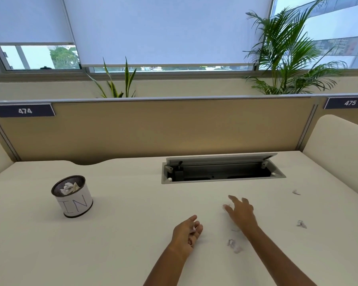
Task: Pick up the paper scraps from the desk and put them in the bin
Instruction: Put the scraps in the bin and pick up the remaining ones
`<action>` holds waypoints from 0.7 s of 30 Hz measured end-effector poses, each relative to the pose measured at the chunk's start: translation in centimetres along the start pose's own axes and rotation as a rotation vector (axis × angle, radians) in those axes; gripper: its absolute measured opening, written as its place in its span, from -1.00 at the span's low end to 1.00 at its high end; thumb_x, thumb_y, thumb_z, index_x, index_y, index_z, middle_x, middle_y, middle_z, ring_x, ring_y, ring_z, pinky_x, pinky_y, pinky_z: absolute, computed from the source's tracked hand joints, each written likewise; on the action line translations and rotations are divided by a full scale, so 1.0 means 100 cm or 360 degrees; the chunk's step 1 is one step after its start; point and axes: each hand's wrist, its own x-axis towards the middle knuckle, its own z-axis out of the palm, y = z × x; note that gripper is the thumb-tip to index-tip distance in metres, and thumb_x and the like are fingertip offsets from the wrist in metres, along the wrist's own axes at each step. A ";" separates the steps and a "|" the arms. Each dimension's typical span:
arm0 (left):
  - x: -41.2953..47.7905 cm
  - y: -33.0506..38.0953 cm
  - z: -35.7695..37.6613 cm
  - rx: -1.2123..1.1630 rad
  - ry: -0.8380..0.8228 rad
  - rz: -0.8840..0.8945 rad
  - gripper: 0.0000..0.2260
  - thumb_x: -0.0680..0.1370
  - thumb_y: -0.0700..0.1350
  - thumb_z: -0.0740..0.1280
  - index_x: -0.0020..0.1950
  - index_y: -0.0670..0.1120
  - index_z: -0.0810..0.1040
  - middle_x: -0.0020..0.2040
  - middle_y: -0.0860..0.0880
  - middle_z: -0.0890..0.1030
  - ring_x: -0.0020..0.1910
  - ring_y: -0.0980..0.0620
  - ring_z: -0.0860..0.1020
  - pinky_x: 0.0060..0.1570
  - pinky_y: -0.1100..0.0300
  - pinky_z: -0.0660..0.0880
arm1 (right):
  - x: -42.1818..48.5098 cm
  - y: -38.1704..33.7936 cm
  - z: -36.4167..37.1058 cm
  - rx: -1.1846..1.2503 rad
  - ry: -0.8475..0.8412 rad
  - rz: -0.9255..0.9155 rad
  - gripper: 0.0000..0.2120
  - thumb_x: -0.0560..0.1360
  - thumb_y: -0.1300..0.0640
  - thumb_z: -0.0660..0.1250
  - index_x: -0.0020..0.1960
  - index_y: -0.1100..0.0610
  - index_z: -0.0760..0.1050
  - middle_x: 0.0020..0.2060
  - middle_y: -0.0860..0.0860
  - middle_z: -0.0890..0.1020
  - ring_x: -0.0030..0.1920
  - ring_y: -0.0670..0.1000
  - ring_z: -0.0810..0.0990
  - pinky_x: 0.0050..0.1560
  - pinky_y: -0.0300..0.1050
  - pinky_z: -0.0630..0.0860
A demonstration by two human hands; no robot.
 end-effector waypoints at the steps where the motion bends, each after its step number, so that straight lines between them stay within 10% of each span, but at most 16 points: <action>1: 0.000 0.002 -0.002 0.0036 0.0019 0.0020 -0.71 0.58 -0.44 0.09 0.28 -0.43 0.40 -0.21 -0.17 0.44 -0.25 -0.06 0.45 -0.25 0.25 0.62 | 0.000 0.000 0.003 -0.0037 -0.0046 -0.0031 -0.58 0.58 0.01 0.16 0.41 0.01 0.23 0.37 0.21 0.29 0.37 0.22 0.28 0.37 0.08 0.31; 7: -0.004 0.010 -0.019 0.0296 0.0091 0.0124 -0.64 0.55 -0.53 0.00 0.31 -0.44 0.36 0.15 -0.34 0.48 0.32 -0.20 0.38 0.41 -0.01 0.29 | -0.021 -0.021 0.037 -0.0349 -0.0043 -0.0435 -0.70 0.59 0.20 0.08 0.29 0.08 0.38 0.25 0.10 0.43 0.27 0.09 0.36 0.19 -0.13 0.41; 13: -0.010 0.030 -0.048 0.0212 0.0178 0.0202 -0.65 0.56 -0.48 0.05 0.33 -0.40 0.35 -0.25 -0.16 0.43 -0.31 -0.05 0.39 -0.27 0.22 0.36 | -0.058 -0.055 0.066 -0.0347 -0.0065 -0.0649 -0.84 0.57 0.23 0.07 0.03 0.11 0.41 0.14 0.08 0.46 0.20 0.05 0.38 0.05 -0.10 0.43; 17: -0.013 0.048 -0.079 0.0397 0.0227 0.0313 -0.62 0.56 -0.50 0.00 0.35 -0.39 0.34 0.13 -0.31 0.51 0.26 -0.21 0.46 0.03 0.35 0.53 | -0.076 -0.086 0.084 -0.0243 -0.0090 -0.0766 -0.76 0.55 0.24 0.09 0.11 0.13 0.49 0.09 0.07 0.52 0.16 0.04 0.44 0.01 -0.12 0.40; 19: -0.017 0.060 -0.093 0.0414 0.0264 0.0406 -0.66 0.60 -0.44 0.02 0.35 -0.38 0.34 0.04 -0.22 0.51 0.30 -0.18 0.44 -0.25 0.50 0.52 | -0.083 -0.104 0.090 -0.0133 -0.0122 -0.0799 -0.74 0.54 0.26 0.11 0.12 0.13 0.51 0.09 0.07 0.56 0.14 0.03 0.48 0.09 -0.13 0.41; 21: -0.017 0.075 -0.109 0.0486 0.0344 0.0541 -0.69 0.60 -0.42 0.04 0.33 -0.39 0.37 0.10 -0.25 0.51 0.30 -0.20 0.44 0.08 0.34 0.50 | -0.089 -0.125 0.096 -0.0046 -0.0150 -0.0831 -0.78 0.51 0.29 0.13 0.02 0.15 0.53 0.01 0.07 0.59 0.06 0.04 0.51 0.01 -0.15 0.40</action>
